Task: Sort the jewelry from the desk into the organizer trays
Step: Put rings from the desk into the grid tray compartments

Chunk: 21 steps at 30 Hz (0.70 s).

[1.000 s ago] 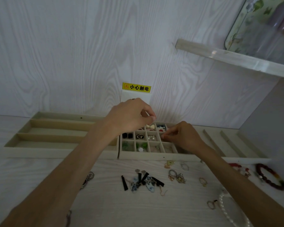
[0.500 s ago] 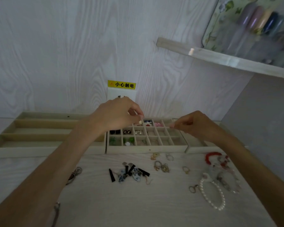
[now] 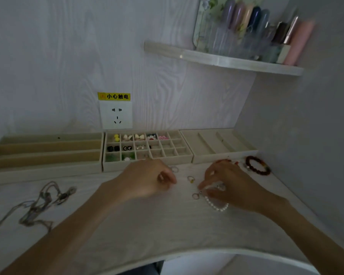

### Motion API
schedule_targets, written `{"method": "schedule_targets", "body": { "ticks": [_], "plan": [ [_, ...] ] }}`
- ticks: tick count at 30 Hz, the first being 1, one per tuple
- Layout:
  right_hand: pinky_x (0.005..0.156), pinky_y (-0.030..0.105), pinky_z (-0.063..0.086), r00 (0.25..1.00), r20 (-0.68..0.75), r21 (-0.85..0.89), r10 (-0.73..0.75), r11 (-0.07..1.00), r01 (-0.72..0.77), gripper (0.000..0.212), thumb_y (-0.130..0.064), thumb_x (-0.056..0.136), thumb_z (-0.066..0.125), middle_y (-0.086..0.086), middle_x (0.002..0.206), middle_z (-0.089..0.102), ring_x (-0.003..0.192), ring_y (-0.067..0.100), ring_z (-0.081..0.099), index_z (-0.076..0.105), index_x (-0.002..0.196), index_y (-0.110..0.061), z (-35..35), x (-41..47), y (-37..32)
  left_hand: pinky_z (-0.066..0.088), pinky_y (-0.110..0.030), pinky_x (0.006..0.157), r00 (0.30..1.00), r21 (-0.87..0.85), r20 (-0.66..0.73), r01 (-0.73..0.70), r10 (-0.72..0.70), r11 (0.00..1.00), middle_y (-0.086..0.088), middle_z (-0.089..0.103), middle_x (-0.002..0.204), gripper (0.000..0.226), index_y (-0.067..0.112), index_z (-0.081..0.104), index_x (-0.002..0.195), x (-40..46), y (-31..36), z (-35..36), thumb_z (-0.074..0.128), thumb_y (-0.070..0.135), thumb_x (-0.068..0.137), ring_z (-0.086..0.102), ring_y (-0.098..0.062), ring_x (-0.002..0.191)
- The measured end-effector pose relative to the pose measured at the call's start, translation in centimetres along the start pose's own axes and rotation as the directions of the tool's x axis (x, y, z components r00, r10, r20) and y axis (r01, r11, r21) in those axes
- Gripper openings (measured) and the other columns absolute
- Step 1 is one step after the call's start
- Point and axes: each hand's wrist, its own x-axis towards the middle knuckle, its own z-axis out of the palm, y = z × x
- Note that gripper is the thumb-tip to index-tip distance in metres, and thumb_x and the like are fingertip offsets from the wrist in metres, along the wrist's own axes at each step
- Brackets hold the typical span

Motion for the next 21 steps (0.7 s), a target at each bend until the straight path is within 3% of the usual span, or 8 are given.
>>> {"method": "schedule_targets", "body": {
  "ticks": [3,9,11,14,18,21],
  "plan": [
    [0.088,0.027,0.037,0.995,-0.099,-0.051,-0.014,0.999,0.009,0.015,-0.041,0.079,0.068,-0.016,0.100,0.057,0.098,0.006,0.047,0.073,0.094,-0.038,0.3,0.1,-1.0,0.043,-0.018,0.076,1.000,-0.013,0.000,-0.001,0.001,1.000,0.021,0.065,0.105,0.019,0.038,0.069,0.102,0.7,1.4,1.0,0.059,0.030,0.088,0.055,0.004,0.087],
    [0.078,0.029,0.036,0.958,-0.233,-0.156,-0.164,0.979,0.129,0.013,-0.036,0.078,0.071,-0.011,0.095,0.057,0.089,0.009,0.048,0.074,0.091,-0.035,0.8,0.4,-1.4,0.049,-0.029,0.088,0.997,-0.144,0.081,0.021,-0.010,0.989,0.012,0.066,0.113,0.025,0.031,0.069,0.110,1.9,2.4,2.5,0.050,0.033,0.094,0.059,-0.006,0.093],
    [0.068,0.025,0.036,0.920,-0.349,-0.056,-0.176,0.984,0.166,0.014,-0.042,0.077,0.069,-0.015,0.085,0.054,0.078,-0.001,0.044,0.073,0.088,-0.036,0.3,0.5,-1.4,0.048,-0.025,0.086,0.996,-0.298,0.082,0.042,-0.018,0.954,0.008,0.066,0.110,0.032,0.024,0.068,0.108,1.9,2.7,2.0,0.039,0.035,0.099,0.060,-0.008,0.096],
    [0.067,0.018,0.033,0.882,-0.458,0.171,-0.109,0.963,0.207,0.029,-0.054,0.075,0.056,-0.024,0.078,0.048,0.075,-0.007,0.046,0.074,0.089,-0.035,-0.7,1.1,-1.6,0.042,-0.016,0.065,0.990,-0.542,0.134,0.117,-0.053,0.832,0.015,0.067,0.099,0.035,0.027,0.066,0.098,1.5,3.2,0.8,0.033,0.038,0.100,0.059,0.001,0.085],
    [0.067,0.010,0.036,0.883,-0.465,0.355,-0.067,0.899,0.256,0.022,-0.049,0.071,0.063,-0.015,0.076,0.058,0.074,0.003,0.052,0.072,0.089,-0.040,-1.4,2.4,-2.9,0.041,-0.019,0.070,0.989,-0.685,0.113,0.144,-0.090,0.714,0.020,0.068,0.086,0.035,0.031,0.068,0.094,0.9,2.6,-0.3,0.038,0.048,0.096,0.059,0.004,0.076],
    [0.063,0.007,0.036,0.926,-0.377,0.520,-0.006,0.826,0.217,0.017,-0.038,0.068,0.070,-0.014,0.073,0.066,0.067,-0.001,0.052,0.073,0.084,-0.038,-2.1,3.5,-3.8,0.043,-0.020,0.072,0.995,-0.739,0.061,0.100,-0.082,0.667,0.014,0.070,0.094,0.035,0.027,0.067,0.106,0.1,1.8,-0.8,0.041,0.048,0.094,0.062,0.001,0.083]
  ]
}}
